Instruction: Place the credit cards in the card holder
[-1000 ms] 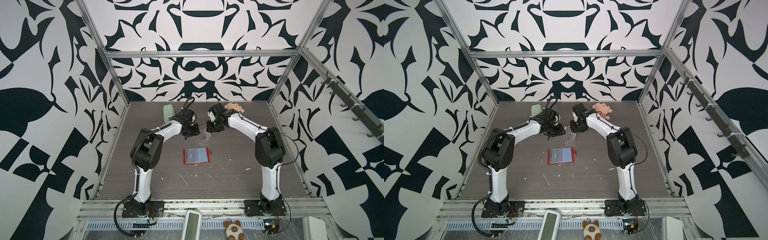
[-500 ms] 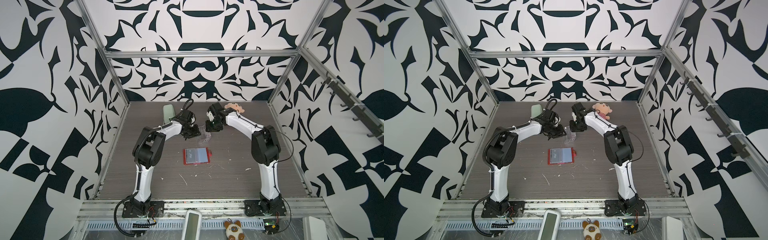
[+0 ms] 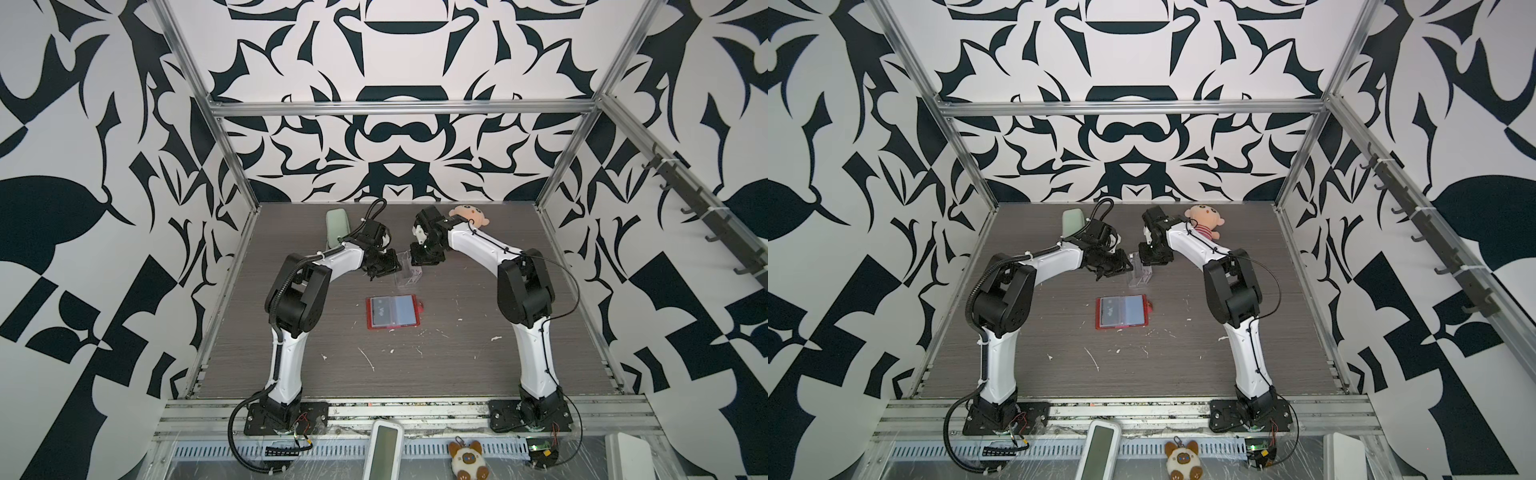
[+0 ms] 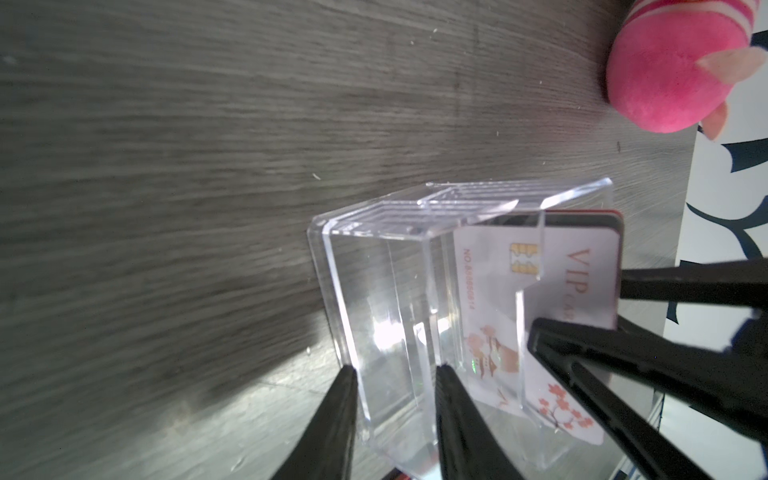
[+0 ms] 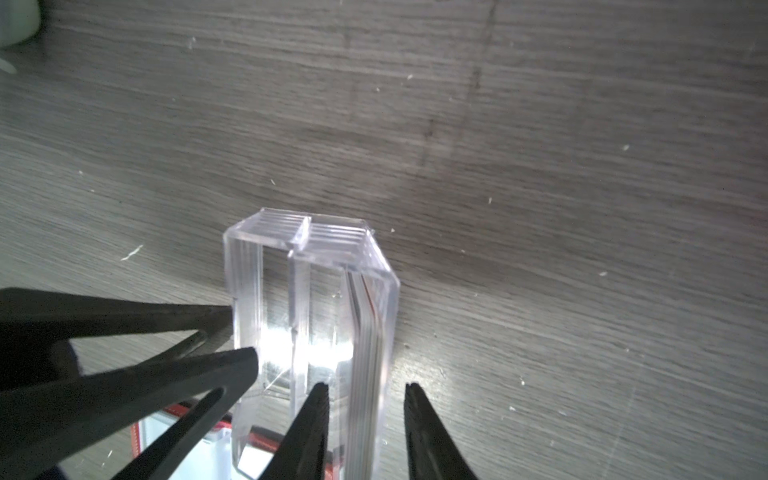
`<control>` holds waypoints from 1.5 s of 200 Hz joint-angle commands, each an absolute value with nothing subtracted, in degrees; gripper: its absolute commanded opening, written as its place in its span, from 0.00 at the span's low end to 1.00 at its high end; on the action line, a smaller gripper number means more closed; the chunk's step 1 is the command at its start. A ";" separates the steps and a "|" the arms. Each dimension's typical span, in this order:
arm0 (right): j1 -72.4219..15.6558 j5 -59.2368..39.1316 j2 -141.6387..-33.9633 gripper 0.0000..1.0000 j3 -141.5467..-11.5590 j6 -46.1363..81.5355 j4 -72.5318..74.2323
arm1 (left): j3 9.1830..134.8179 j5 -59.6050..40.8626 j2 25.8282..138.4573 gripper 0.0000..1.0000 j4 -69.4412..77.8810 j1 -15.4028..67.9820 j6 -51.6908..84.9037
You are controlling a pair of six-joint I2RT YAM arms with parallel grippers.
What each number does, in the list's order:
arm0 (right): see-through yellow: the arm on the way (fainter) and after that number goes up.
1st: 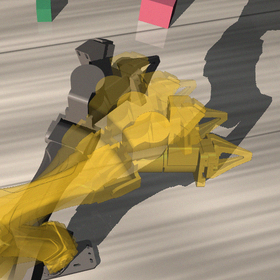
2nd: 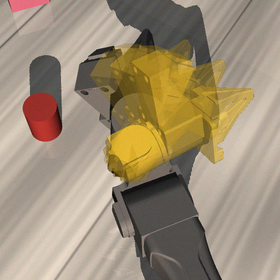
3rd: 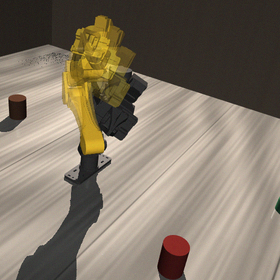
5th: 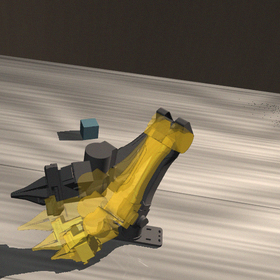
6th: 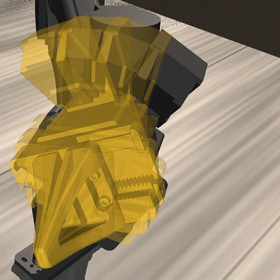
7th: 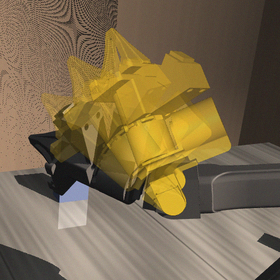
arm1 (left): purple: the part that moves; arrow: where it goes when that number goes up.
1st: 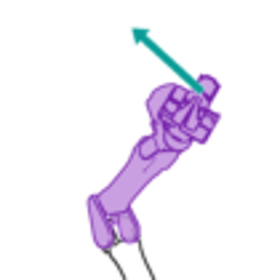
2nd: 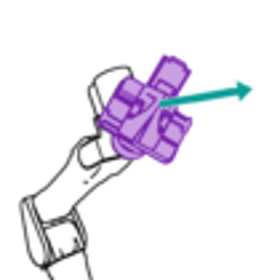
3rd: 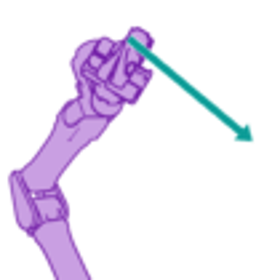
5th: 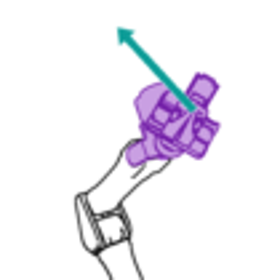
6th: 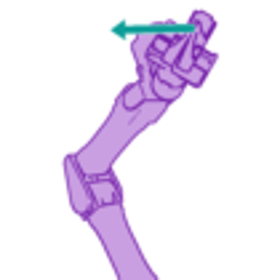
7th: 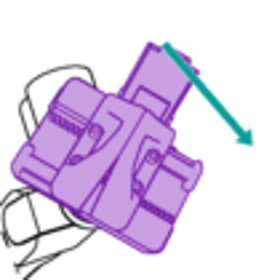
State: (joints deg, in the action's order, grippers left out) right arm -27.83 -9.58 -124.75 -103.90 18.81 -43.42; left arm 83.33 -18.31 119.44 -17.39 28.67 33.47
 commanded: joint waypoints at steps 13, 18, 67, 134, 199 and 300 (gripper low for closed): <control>-27.85 -7.05 -125.04 0.34 -107.21 17.51 -46.52 | 82.10 -17.40 121.38 0.35 -19.27 28.21 33.92; -27.86 -6.82 -125.15 0.34 -107.46 17.49 -46.85 | 82.10 -17.40 121.42 0.35 -19.33 28.24 33.93; -28.37 -3.58 -126.53 0.33 -109.74 16.43 -49.57 | 81.92 -17.05 121.46 0.35 -19.64 28.21 34.10; -29.44 0.52 -127.51 0.30 -113.02 15.46 -53.31 | 81.39 -16.59 121.28 0.35 -19.65 28.22 34.45; -29.78 2.71 -127.52 0.30 -115.16 15.14 -55.62 | 81.14 -16.44 121.50 0.34 -19.59 28.21 34.80; -30.32 3.10 -126.61 0.29 -116.21 14.59 -57.00 | 81.04 -16.37 121.82 0.34 -19.71 28.21 34.96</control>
